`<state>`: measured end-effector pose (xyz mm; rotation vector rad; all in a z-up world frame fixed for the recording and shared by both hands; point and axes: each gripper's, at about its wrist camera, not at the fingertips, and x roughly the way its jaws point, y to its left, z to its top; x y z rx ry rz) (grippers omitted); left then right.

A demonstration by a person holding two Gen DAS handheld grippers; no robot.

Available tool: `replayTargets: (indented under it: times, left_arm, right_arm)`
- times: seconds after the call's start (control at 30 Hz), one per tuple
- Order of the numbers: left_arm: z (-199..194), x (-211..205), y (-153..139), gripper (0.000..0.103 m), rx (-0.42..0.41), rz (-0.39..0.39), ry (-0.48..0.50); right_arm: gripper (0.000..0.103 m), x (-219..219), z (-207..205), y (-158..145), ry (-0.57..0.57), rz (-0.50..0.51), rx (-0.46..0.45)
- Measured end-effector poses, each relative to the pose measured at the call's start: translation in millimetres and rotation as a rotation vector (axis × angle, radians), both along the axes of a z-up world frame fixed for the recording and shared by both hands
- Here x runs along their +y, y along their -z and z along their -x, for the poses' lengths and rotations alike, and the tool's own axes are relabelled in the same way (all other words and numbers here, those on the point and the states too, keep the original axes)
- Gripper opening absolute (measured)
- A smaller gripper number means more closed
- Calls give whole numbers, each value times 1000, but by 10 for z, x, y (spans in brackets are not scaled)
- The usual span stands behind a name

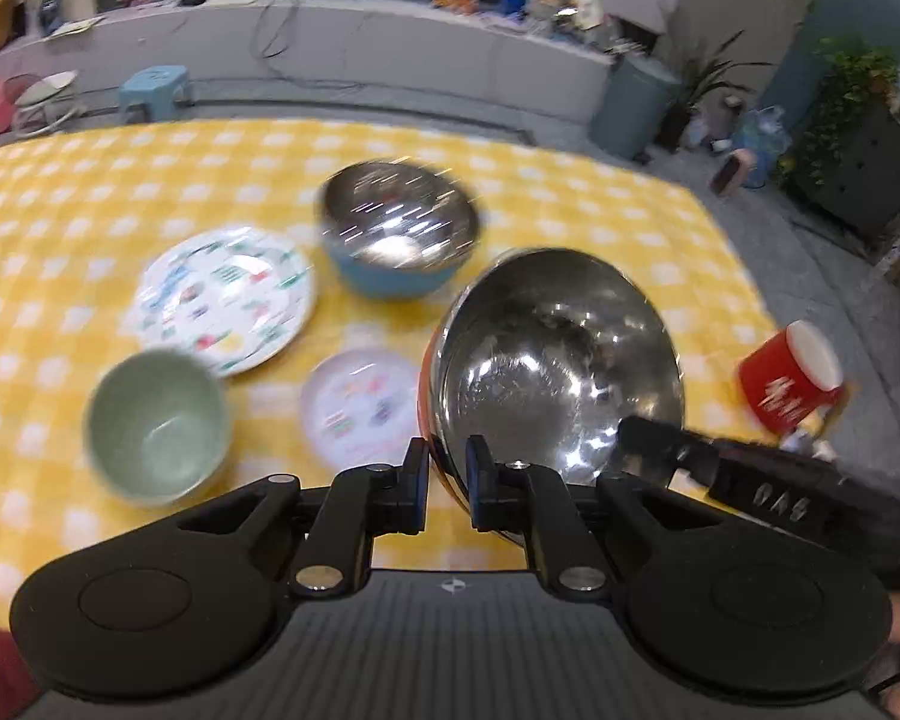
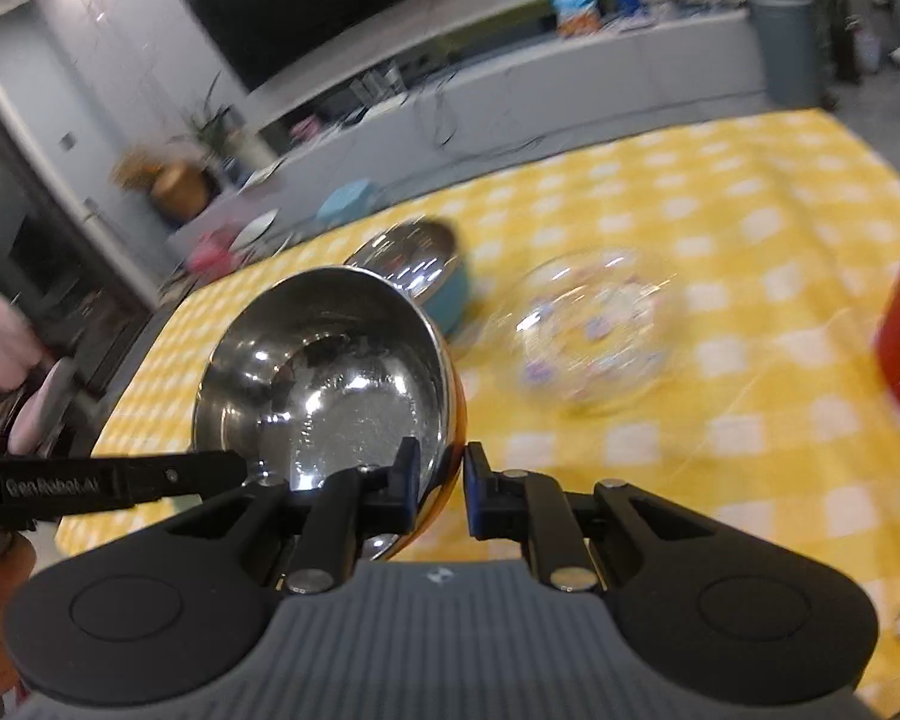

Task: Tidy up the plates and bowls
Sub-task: 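Lift the orange bowl with both grippers and set it beside the green bowl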

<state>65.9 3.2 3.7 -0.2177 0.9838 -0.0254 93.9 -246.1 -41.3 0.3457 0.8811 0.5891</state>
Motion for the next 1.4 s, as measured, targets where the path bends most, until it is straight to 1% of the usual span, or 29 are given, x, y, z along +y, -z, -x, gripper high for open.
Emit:
replayTargets:
  times: [0.1,0.17,0.23,0.37,0.43,0.5,0.6,0.67,0.73,0.8,0.87,0.9,0.97,1.07,1.13,1.2,1.3,1.4]
  left_arm:
    - [89,187,74,14,35,-31,-9]
    - [151,322,98,14,47,-8,-11]
    - [183,502,130,14,68,37,-20]
    - [255,813,197,14,88,87,5]
    - [287,908,244,14,116,96,34]
    - [320,947,293,14,128,100,64]
    - [306,988,361,14,146,128,76]
    - [271,970,417,14,174,146,97]
    - [252,954,477,14,204,143,107]
    - [262,917,468,14,196,130,115]
    - [270,901,430,15,178,149,132]
    - [271,890,420,19,172,158,142]
    - [259,859,428,23,172,160,148]
    - [206,826,525,23,207,140,119]
    - [163,845,597,23,225,170,95]
    - [129,872,633,23,229,208,74]
    - [89,899,682,20,224,234,38]
    - [54,916,726,21,232,267,-1]
  right_arm:
    - [13,194,-3,72,-45,-32,59]
    - [13,324,31,120,-83,-24,85]
    - [14,452,56,175,-118,-30,116]
    - [15,654,118,341,-171,-55,209]
    - [16,719,150,414,-188,-69,257]
    - [17,752,191,443,-205,-61,277]
    - [18,809,240,409,-212,-25,262]
    - [18,816,251,344,-214,25,248]
    - [20,821,251,332,-200,52,247]
    - [22,765,266,369,-194,38,274]
    - [24,770,257,383,-204,58,292]
    - [28,763,262,379,-204,67,296]
    - [30,760,242,383,-192,62,291]
    - [30,671,234,389,-169,13,298]
    - [30,636,224,394,-149,-6,298]
    - [29,609,220,400,-129,-5,280]
    - [26,554,198,431,-86,-26,272]
    - [25,525,161,467,-49,-47,272]
